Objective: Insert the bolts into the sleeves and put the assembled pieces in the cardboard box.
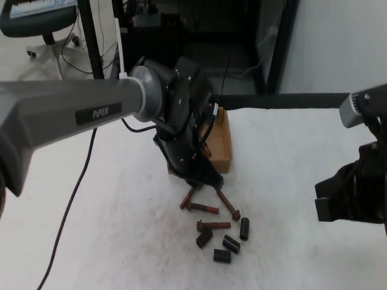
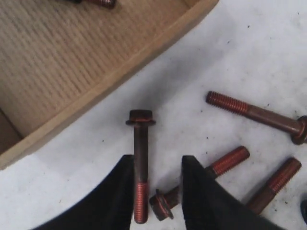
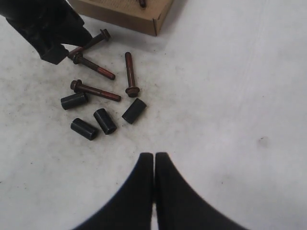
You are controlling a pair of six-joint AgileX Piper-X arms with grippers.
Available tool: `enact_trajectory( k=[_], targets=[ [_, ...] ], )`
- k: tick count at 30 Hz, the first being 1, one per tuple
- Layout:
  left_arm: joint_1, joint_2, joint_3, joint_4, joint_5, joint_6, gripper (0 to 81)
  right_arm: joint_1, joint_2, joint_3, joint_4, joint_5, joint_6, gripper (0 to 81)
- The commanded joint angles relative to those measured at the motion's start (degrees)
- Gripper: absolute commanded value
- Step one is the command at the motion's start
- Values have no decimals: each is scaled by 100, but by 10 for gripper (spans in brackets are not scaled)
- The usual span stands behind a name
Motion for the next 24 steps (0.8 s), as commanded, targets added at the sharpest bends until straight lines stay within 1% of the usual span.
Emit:
enact_trajectory(
  k=[1,13,24],
  targets=[
    [-34,-3,-56,-144,-73,24,308,-23,-63,-12,27,-68,7,8],
    [-34,269,-56,276,-73,24,308,-23,-63,-12,27,-68,7,8],
    [-34,508,-56,37,-73,24,308,-23,-63,-12,27,-68,7,8]
  ],
)
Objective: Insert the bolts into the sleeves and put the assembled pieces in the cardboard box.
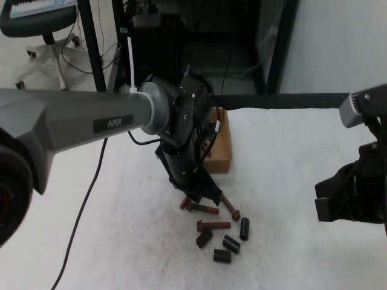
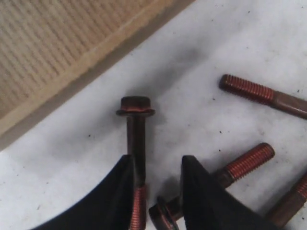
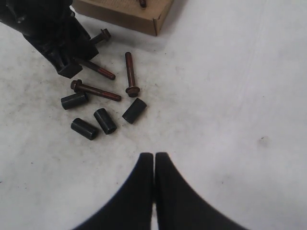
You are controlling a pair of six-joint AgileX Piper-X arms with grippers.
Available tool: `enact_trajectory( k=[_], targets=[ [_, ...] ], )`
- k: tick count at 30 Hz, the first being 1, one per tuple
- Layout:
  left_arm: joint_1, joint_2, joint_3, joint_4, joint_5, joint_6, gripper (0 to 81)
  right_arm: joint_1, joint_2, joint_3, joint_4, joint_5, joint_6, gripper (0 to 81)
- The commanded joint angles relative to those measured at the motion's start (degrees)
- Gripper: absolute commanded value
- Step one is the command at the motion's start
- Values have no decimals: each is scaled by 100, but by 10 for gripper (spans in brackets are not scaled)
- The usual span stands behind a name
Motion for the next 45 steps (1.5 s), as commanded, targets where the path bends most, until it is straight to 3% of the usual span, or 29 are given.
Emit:
enact_trajectory(
  k=[1,23,25,28,29,38,45],
  targets=[
    [-18,115,-42,-95,-59,24,308,-23,-63,-12,27,-68,7,8],
    [-18,201,-42,-654,-44,66,306,-23,-63,-12,27,-68,7,8],
    [-18,201,-42,-596,-44,121,262,-23,-63,-12,27,-68,7,8],
    [-18,201,-42,-387,-44,526,25,-23,-63,-12,27,-68,7,8],
    [-18,201,-42,-269,-44,750,2,-23,-63,-12,27,-68,7,8],
    [-18,55,-42,599,-44,1013,4,-23,-63,-12,27,-68,7,8],
    [-2,-963,-42,381,261,864,3,-23,-63,-12,25,-68,-41,8]
  ],
)
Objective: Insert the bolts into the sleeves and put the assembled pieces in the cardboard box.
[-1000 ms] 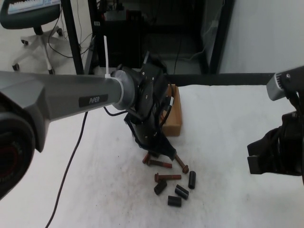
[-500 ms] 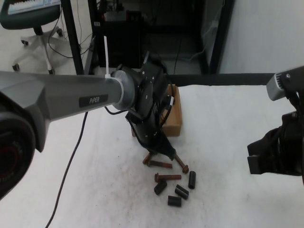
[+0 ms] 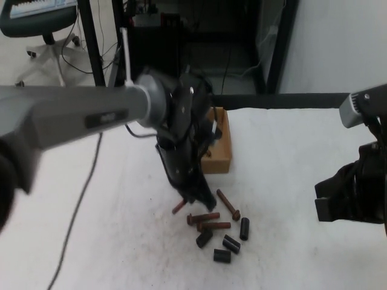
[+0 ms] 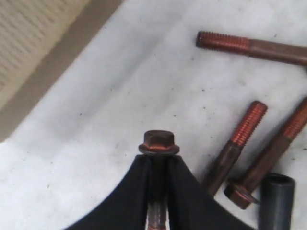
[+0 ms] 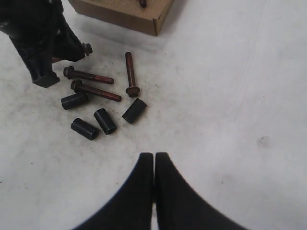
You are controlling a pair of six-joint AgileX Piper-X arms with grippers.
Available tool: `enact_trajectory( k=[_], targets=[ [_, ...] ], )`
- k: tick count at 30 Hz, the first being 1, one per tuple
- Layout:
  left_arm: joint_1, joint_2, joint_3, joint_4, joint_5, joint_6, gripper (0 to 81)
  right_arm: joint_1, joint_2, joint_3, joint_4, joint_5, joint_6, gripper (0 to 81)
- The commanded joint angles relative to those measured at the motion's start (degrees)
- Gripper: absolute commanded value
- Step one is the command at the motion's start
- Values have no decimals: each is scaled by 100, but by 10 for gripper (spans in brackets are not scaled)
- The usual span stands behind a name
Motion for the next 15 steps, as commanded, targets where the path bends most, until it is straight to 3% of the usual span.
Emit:
enact_trajectory(
  k=[1,12,15],
  targets=[
    [-3,-746,-48,-158,219,-193,3,-23,-63,-12,25,-58,-99,8],
    [192,-3519,978,-801,619,-976,3,-23,-63,21,-86,-58,-818,8],
    [370,-4476,1657,-1102,890,-1214,3,-23,52,33,-254,-467,-818,8]
  ],
)
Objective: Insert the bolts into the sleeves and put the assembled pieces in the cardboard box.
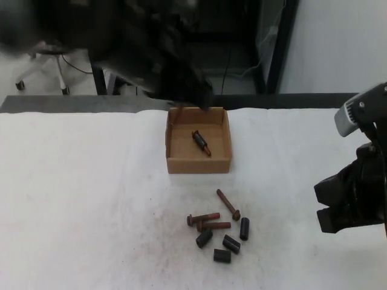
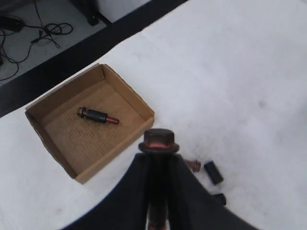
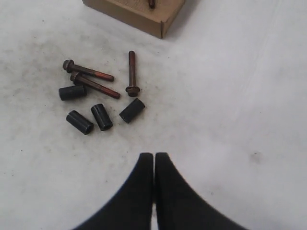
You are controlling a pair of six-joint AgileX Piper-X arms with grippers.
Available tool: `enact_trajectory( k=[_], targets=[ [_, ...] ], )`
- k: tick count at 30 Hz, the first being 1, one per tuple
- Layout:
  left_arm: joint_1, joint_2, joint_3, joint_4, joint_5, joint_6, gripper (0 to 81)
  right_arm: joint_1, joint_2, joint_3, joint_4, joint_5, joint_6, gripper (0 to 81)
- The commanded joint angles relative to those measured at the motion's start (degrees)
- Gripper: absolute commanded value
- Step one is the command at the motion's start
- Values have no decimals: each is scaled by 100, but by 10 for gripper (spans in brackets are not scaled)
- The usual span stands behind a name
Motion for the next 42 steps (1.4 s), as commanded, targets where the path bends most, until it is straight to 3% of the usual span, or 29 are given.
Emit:
enact_trajectory(
  k=[1,9,12,15,18,22,29,32,37,42],
  targets=[
    [50,-274,178,-153,124,-105,3,-23,143,16,-286,-618,-54,8],
    [579,-2831,2759,-2360,1229,-1307,3,-23,1692,-30,-1198,-928,332,8],
    [694,-3395,3815,-3856,1242,-2183,3,-23,2381,-153,-1421,-1546,510,1],
    [847,-3581,4761,-5059,1194,-3060,3,47,2931,-413,-1478,-2278,297,76],
    [964,-3579,5209,-5364,1281,-3393,3,216,3270,-742,-1395,-2336,-484,209],
    [971,-3564,5302,-5357,1355,-2857,3,566,3537,-1217,-1386,-1862,-1345,375],
    [1116,-3564,5291,-5030,1196,-2608,3,1076,4002,-1791,-1386,-990,-2412,381],
    [1146,-3564,5291,-4791,1196,-2608,3,1127,4207,-1821,-1152,-849,-2423,381],
    [1146,-3564,5291,-4767,1196,-2468,3,1155,4456,-1794,-319,-477,-3281,381],
    [1146,-3564,5291,-4767,1196,-2465,3,1213,4578,-1794,-438,-477,-2590,381]
  ],
)
